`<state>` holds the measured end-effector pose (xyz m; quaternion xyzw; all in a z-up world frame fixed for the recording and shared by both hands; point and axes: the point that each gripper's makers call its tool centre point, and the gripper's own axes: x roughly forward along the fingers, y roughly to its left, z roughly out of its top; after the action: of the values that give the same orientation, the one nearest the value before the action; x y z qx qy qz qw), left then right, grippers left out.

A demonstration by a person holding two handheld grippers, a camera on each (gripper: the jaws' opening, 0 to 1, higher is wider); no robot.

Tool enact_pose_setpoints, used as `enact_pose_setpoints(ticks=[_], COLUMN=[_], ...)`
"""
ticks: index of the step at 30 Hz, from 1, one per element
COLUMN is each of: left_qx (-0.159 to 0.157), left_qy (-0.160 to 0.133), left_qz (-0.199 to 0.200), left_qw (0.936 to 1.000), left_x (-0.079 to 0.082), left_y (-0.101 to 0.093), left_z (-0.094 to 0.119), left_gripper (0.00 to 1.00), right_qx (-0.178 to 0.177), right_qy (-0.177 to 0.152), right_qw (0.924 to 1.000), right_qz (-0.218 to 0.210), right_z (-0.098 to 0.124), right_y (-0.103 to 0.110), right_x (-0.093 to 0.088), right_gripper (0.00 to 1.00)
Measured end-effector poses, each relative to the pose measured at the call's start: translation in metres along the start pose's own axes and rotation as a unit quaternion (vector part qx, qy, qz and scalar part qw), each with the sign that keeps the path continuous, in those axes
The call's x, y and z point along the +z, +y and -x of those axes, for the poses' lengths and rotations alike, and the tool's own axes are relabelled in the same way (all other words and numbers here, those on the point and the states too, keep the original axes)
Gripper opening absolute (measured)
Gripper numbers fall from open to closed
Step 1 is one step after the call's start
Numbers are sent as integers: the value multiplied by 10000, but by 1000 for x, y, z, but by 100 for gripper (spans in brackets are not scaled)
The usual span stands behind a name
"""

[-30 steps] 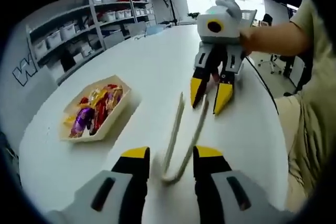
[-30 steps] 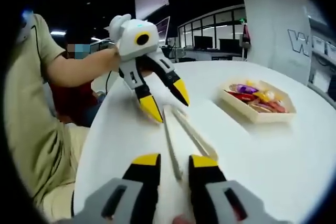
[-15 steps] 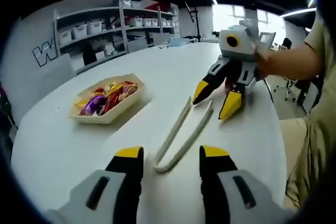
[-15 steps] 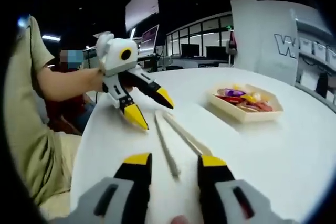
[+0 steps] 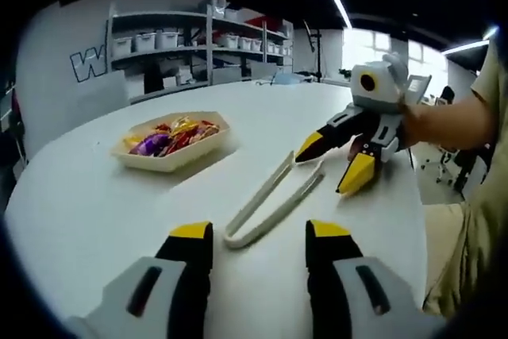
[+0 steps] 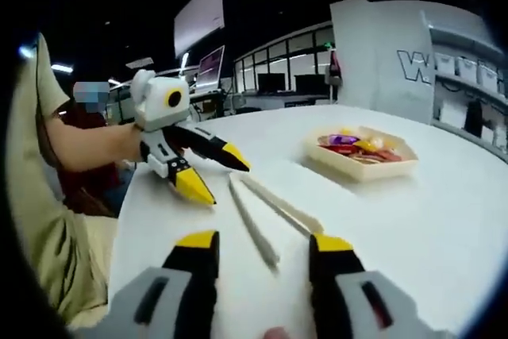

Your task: Place the target food into the container with the food tongs after gripping and lifting it, then release it inside without dropping or visibly crushing the food.

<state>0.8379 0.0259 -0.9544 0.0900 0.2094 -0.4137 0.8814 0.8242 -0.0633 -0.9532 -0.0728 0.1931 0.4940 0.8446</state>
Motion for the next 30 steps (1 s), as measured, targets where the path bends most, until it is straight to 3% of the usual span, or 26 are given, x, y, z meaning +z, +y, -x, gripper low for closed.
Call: enact_pose_setpoints(ticks=[11,16,30], left_qx=[139,230,436], left_qy=[-281,-309,-481], left_qz=[363,407,689], left_qw=[9988,9984,9955], left_x=[5,5,6], left_y=[3,0,-3], left_z=[4,5,17], left_gripper=[48,49,53], right_qx=[-358,-480,-717], right_qy=[-307,-307,-302], right_qw=[9988,9982,9958], right_qz=[-105,-201,-485], right_z=[5,8,18], right_y=[-6,-5,-2], right_x=[10,11,9], right_gripper=[54,55,69])
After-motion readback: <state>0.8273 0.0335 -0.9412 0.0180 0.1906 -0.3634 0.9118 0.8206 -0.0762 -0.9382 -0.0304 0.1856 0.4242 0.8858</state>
